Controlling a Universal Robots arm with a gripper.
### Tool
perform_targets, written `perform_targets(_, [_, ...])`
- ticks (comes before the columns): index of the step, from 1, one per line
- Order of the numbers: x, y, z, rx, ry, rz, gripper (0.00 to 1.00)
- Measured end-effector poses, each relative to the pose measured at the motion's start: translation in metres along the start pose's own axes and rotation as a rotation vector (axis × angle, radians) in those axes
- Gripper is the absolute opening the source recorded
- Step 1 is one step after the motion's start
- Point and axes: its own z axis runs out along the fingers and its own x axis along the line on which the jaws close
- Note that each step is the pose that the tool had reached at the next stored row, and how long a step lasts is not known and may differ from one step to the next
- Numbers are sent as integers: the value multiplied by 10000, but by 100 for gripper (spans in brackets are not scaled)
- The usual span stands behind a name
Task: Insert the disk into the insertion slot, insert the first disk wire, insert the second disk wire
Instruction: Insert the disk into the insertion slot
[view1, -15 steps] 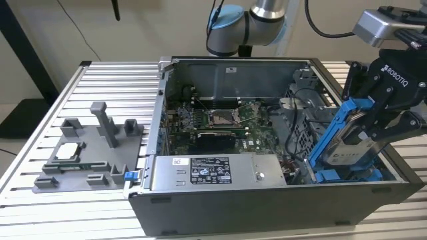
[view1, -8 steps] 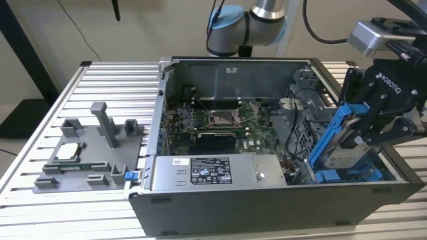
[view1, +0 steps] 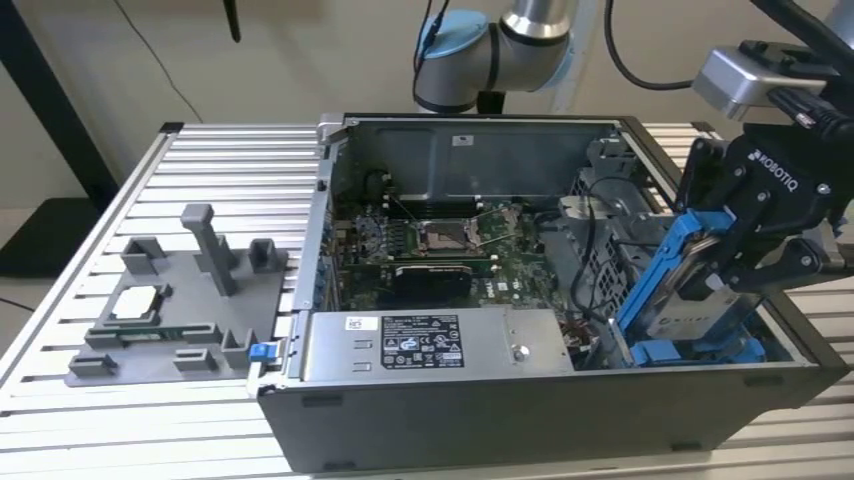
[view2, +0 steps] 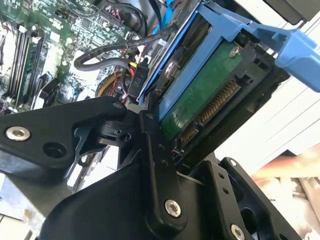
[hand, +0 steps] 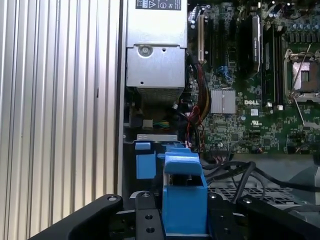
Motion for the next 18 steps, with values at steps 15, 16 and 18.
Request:
perform_targets(15, [-24, 72, -134, 322, -495, -78, 100])
perform_targets(16, [-26, 74, -134, 421, -568, -96, 100])
perform_targets(18, [-27, 77, -131, 690, -629, -122, 100])
